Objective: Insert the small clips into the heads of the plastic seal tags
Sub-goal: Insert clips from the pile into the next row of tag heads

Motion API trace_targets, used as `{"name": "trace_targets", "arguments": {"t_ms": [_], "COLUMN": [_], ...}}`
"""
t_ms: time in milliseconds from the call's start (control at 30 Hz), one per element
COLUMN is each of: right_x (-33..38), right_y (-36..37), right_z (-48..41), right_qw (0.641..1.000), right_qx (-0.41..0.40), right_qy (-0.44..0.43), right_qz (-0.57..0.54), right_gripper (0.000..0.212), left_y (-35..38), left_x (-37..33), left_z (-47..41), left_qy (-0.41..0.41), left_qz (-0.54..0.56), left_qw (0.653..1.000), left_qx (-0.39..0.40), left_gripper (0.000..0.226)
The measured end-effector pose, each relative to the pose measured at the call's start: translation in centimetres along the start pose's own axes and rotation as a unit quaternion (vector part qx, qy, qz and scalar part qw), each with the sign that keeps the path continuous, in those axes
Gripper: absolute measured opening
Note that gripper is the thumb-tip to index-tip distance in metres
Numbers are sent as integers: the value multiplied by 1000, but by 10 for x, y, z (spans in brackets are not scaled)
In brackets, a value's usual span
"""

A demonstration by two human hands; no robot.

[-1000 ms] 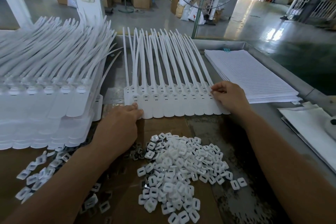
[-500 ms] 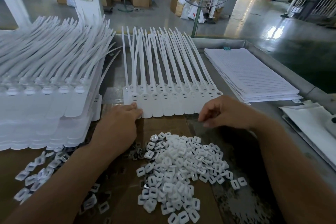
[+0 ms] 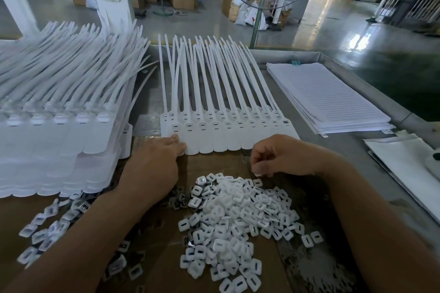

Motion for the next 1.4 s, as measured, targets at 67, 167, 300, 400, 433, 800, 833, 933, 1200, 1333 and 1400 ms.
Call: {"name": "trace_targets", "arguments": {"t_ms": [67,167,300,400,433,800,833,933,1200,1333,1400], "right_x": [-4,-7,-15,-31,-38,-97,-98,-103,-107,-105,-105], "right_y": [-4,-20,-45,-62,-68,-108,-107,-103,-98,-100,-101], "right_z": [0,2,9,10,11,9,4,-6,-13,-11,-9], "right_qw": [1000,996,982,965,953,873,875,883,894,889,885], "right_qx": [-10,-71,-164,-230,-260,-431,-426,-407,-386,-401,-410], "right_qy": [11,11,0,16,22,133,143,161,175,162,153], "right_qz": [-27,-59,-94,-125,-155,-185,-180,-169,-144,-149,-158], "right_gripper": [10,11,10,16,17,14,12,15,9,9,10], "left_y": [1,1,1,1,1,2,2,1,0,2,2], "left_x": [0,1,2,3,3,4,4,4,2,3,4], "left_z": [-1,-1,-1,-1,-1,0,0,1,0,0,-1], "left_qy": [0,-2,-2,-5,-6,-9,-9,-9,7,-1,-3], "left_qz": [-1,-3,-2,0,1,0,1,0,-2,-6,-8], "left_qw": [1000,1000,1000,1000,1000,1000,1000,1000,1000,1000,1000], "left_qx": [-1,-2,-4,-4,-4,-3,-6,-9,-13,-4,-1], "left_gripper": [47,47,46,46,46,48,48,49,45,47,48]}}
Point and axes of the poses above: each hand's wrist, its own z-axis away from the middle knuckle, its own y-axis out of the palm, x = y × z, the point moved 10 cm from there along -z, towards the middle knuckle, and after that the axes turned 9 degrees about y, right-handed, at the moved point
